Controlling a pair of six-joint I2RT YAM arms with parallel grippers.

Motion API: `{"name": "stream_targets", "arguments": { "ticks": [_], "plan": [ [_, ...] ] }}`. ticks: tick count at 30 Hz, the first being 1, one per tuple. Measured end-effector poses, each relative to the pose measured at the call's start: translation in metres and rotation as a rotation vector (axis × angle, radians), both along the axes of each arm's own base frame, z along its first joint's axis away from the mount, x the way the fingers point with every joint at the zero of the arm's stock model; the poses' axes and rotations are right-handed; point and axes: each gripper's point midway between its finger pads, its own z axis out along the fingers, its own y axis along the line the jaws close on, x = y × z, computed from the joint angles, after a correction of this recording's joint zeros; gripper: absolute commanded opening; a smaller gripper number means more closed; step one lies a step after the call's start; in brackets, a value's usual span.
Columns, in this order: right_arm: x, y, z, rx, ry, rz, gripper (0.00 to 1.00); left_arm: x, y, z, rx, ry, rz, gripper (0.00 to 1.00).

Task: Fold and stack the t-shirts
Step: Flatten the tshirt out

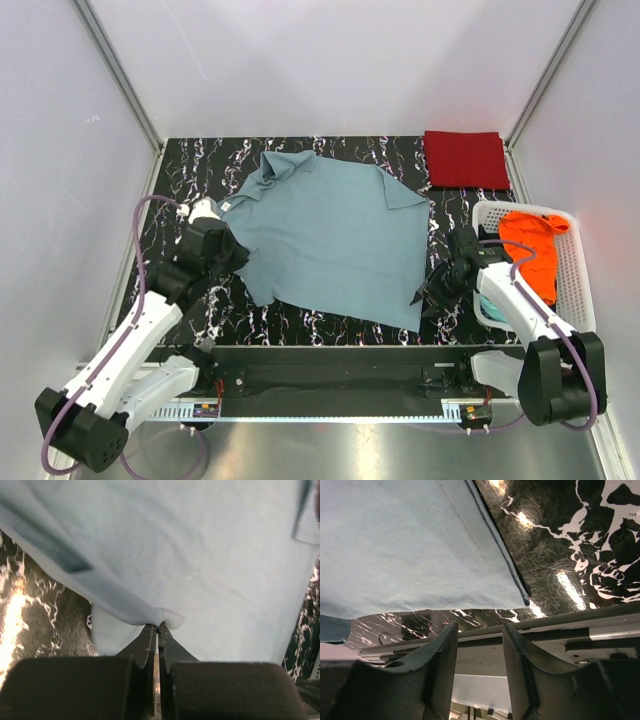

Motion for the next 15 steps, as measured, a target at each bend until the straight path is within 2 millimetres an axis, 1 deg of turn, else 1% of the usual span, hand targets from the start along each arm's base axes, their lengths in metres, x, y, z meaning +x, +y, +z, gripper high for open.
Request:
{"name": "stream_targets", "arguments": {
  "ticks": [3, 5, 6, 9, 15],
  "plan": [
    [-0.004, 0.002, -0.002, 0.014, 0.005, -0.037, 0.46, -0.001, -0.001, 0.018, 0.021, -0.061, -0.058, 0.00],
    [-0.007, 0.003, -0.006, 0.021, 0.020, -0.061, 0.45, -0.002, 0.000, 0.024, 0.036, -0.080, -0.083, 0.00],
    [-0.012, 0.002, -0.010, 0.020, 0.045, -0.081, 0.44, -0.003, 0.000, 0.026, 0.044, -0.090, -0.095, 0.00],
    [-0.019, 0.002, -0.015, 0.016, 0.080, -0.106, 0.43, -0.004, 0.000, 0.030, 0.065, -0.104, -0.127, 0.00],
    [-0.037, 0.010, -0.028, -0.012, 0.187, -0.097, 0.49, -0.007, -0.001, 0.028, 0.084, -0.096, -0.164, 0.00]
  ]
}}
